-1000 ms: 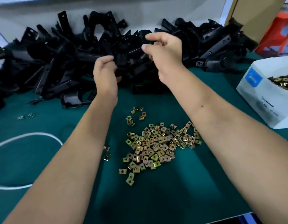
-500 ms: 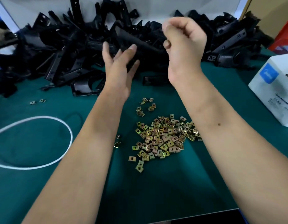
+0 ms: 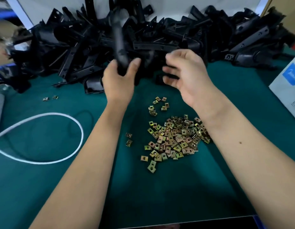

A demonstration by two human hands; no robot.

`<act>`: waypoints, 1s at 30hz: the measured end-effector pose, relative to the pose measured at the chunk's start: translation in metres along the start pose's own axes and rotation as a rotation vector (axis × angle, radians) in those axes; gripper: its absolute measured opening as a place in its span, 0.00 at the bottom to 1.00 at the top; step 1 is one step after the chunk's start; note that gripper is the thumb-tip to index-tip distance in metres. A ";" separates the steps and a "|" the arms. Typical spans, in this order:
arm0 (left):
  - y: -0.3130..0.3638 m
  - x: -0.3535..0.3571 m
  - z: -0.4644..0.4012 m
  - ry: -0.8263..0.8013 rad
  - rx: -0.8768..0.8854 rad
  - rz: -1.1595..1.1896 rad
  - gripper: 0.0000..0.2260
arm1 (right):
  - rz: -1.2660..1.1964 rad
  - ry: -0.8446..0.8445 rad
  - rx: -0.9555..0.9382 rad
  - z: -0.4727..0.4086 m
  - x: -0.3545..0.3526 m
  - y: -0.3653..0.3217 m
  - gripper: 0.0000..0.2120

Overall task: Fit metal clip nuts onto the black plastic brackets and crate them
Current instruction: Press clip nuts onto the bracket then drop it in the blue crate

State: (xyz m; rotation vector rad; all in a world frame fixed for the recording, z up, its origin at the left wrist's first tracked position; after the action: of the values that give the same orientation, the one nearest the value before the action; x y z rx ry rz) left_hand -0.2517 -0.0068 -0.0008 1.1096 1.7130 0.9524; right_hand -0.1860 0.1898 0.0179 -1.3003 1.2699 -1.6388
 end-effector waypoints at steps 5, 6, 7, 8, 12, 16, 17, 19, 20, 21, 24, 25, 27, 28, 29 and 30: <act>-0.027 -0.018 0.023 0.101 -0.235 0.422 0.19 | 1.192 -0.543 -0.152 0.034 0.028 0.033 0.08; -0.027 -0.017 0.025 0.057 -0.235 0.448 0.17 | 1.336 -0.604 -0.153 0.040 0.031 0.042 0.10; -0.026 -0.015 0.028 0.008 -0.238 0.480 0.14 | 1.404 -0.622 -0.151 0.044 0.032 0.048 0.11; -0.026 -0.013 0.030 -0.046 -0.250 0.530 0.11 | 1.421 -0.622 -0.153 0.047 0.032 0.050 0.11; -0.031 -0.002 0.040 -0.230 -0.492 0.926 0.07 | 1.382 -0.643 -0.188 0.050 0.027 0.050 0.09; -0.021 0.008 0.045 -0.391 -0.552 1.157 0.05 | 1.361 -0.635 -0.285 0.052 0.026 0.047 0.07; -0.017 0.011 0.047 -0.421 -0.550 1.160 0.08 | 1.376 -0.635 -0.297 0.052 0.025 0.047 0.08; -0.015 0.015 0.054 -0.438 -0.589 1.150 0.15 | 1.412 -0.651 -0.293 0.052 0.023 0.047 0.08; -0.016 0.016 0.056 -0.433 -0.623 1.147 0.17 | 1.421 -0.668 -0.283 0.052 0.022 0.048 0.06; -0.018 0.017 0.057 -0.422 -0.659 1.164 0.18 | 1.429 -0.682 -0.272 0.052 0.022 0.050 0.06; -0.017 0.018 0.057 -0.412 -0.752 1.329 0.14 | 1.408 -0.673 -0.275 0.051 0.022 0.052 0.09; -0.015 0.017 0.057 -0.429 -0.747 1.351 0.12 | 1.388 -0.657 -0.283 0.051 0.023 0.051 0.08; -0.011 0.016 0.057 -0.476 -0.695 1.315 0.07 | 1.375 -0.635 -0.294 0.051 0.025 0.051 0.09; -0.009 0.016 0.057 -0.483 -0.670 1.299 0.09 | 1.381 -0.639 -0.295 0.051 0.026 0.052 0.09; -0.009 0.016 0.056 -0.472 -0.664 1.268 0.14 | 1.379 -0.647 -0.299 0.052 0.028 0.054 0.08; -0.011 0.016 0.055 -0.436 -0.670 1.225 0.18 | 1.373 -0.655 -0.302 0.053 0.030 0.055 0.06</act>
State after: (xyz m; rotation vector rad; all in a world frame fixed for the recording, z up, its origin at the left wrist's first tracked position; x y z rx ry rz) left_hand -0.2072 0.0125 -0.0339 1.6841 0.1527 1.6505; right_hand -0.1463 0.1314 -0.0242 -0.6371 1.4281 -0.0545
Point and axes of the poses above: each hand's wrist, its own z-axis away from the middle knuckle, its own x-axis out of the palm, y = z × x, the point moved 6 cm from there along -z, towards the middle knuckle, and after that the axes turned 2 degrees about -y, right-handed, at the moved point
